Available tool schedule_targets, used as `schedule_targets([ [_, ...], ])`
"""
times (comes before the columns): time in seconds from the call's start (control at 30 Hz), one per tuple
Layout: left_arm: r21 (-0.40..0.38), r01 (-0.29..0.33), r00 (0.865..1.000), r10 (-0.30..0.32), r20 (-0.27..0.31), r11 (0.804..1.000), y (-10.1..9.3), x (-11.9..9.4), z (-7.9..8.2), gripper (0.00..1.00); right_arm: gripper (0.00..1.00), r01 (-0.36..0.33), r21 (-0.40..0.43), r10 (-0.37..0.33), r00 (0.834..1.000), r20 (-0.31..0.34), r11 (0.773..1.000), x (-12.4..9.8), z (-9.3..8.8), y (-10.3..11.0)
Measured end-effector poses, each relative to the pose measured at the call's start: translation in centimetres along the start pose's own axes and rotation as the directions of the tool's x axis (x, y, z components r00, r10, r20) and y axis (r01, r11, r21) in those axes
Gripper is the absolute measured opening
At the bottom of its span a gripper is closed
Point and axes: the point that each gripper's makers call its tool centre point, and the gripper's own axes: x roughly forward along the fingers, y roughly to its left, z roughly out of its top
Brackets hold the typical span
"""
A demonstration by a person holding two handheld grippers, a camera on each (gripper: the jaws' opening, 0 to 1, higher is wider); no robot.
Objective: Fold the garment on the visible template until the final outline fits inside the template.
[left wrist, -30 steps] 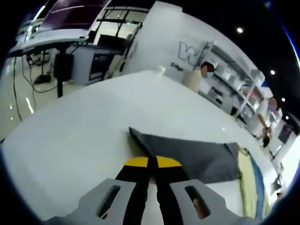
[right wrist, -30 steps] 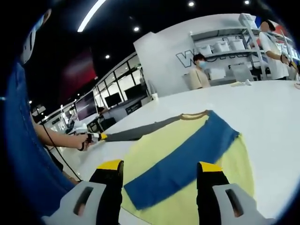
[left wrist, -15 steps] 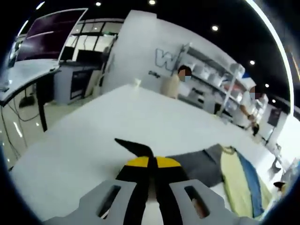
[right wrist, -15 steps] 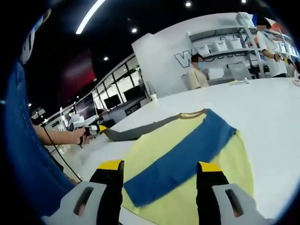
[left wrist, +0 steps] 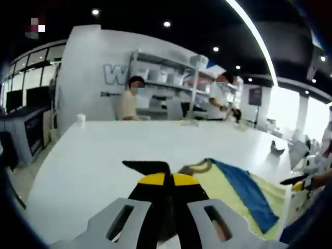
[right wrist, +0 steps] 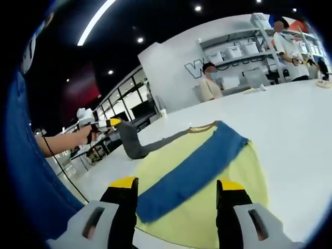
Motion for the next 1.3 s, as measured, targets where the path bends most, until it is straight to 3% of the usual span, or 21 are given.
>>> schedule_targets([
  [0.1,0.006,0.034,0.999,-0.034,-0.01,0.999,-2.1,1.0,0.5,0.0,0.61,0.005,0.004,-0.005,1.0,0.015,1.0,-0.4,0.4,-0.2],
  [0.33,0.037,0.09,0.995,-0.088,-0.056,0.995,-4.9,1.9,0.3,0.0,0.61,0.012,0.002,-0.012,0.999,0.038,1.0,-1.4,1.3,-0.8],
  [1.0,0.092,0.162,0.981,-0.151,-0.122,0.982,-11.0,3.4,1.0,0.0,0.63,-0.011,0.006,0.01,0.999,0.044,1.0,-4.3,2.1,-3.9],
  [1.3,0.09,0.17,0.98,-0.159,-0.117,0.981,-13.8,4.6,1.5,0.0,0.62,-0.03,0.021,0.029,0.999,0.041,0.999,-5.8,1.8,-4.6],
])
